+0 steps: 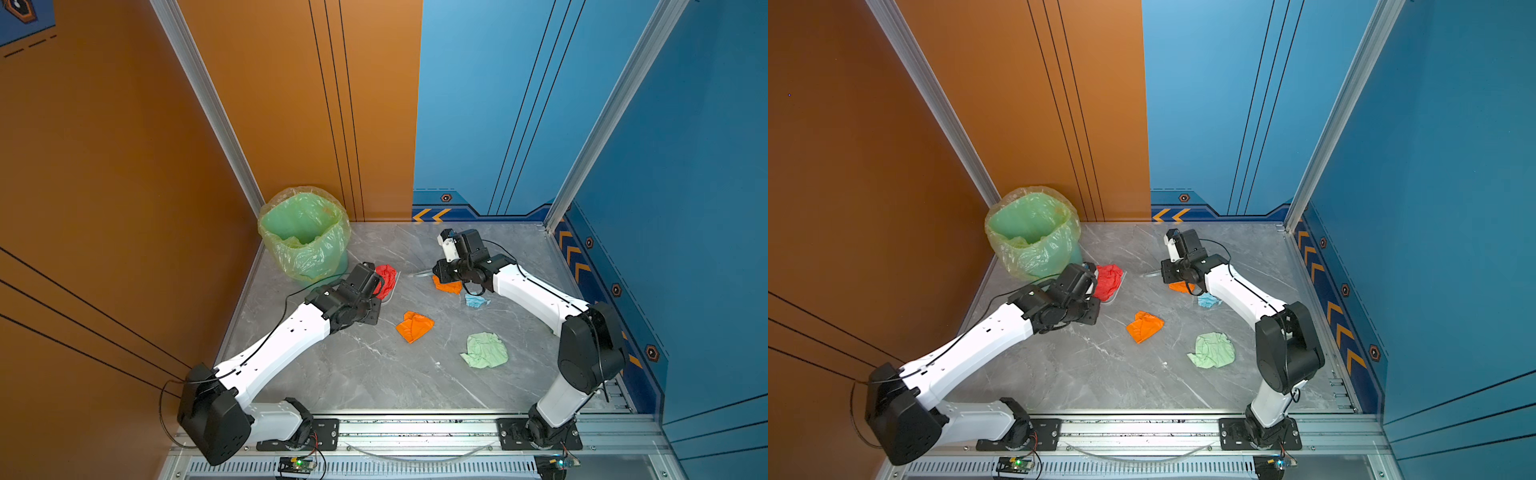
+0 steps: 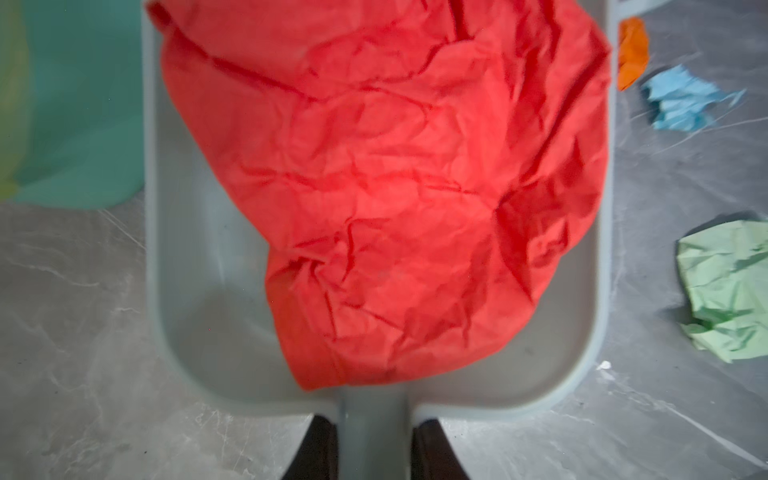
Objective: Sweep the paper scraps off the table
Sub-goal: 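Carry the dustpan with the red scrap up to the bin with the left gripper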
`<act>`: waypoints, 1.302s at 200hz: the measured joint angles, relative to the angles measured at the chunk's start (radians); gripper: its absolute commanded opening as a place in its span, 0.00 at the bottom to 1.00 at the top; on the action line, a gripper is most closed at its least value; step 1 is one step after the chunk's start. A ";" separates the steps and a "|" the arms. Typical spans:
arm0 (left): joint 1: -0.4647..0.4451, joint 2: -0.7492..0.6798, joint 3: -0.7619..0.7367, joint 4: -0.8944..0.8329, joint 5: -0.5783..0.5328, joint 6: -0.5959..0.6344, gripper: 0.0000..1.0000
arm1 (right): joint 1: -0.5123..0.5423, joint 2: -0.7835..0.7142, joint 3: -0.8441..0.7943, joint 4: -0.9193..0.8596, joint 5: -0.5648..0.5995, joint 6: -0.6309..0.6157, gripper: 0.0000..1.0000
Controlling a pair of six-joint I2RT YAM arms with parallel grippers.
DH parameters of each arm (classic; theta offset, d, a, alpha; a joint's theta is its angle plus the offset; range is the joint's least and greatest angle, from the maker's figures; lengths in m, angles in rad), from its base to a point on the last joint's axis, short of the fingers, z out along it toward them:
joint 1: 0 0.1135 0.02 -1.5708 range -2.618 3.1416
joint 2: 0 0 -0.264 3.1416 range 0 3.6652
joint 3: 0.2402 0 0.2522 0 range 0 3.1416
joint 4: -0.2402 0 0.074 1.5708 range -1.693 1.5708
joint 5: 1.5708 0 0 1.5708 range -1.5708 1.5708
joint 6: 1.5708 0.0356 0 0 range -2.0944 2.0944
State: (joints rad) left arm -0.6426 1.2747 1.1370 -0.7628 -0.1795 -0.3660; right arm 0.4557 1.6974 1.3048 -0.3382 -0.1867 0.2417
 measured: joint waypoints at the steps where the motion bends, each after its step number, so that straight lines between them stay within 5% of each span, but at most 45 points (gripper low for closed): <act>1: 0.000 -0.002 0.004 -0.004 0.000 0.002 0.00 | 0.000 0.000 -0.001 0.001 0.000 0.000 0.00; 93: 0.043 -0.089 0.341 -0.234 -0.037 0.090 0.00 | -0.021 -0.007 -0.024 0.035 -0.019 0.022 0.00; 260: 0.534 0.219 0.743 -0.294 0.117 0.152 0.00 | -0.021 -0.048 -0.080 0.070 -0.075 0.048 0.00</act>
State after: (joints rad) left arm -0.1089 1.4940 1.8797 -1.0569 -0.0620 -0.2142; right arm 0.4351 1.6493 1.2247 -0.2680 -0.2615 0.2901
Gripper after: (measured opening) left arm 0.230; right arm 0.199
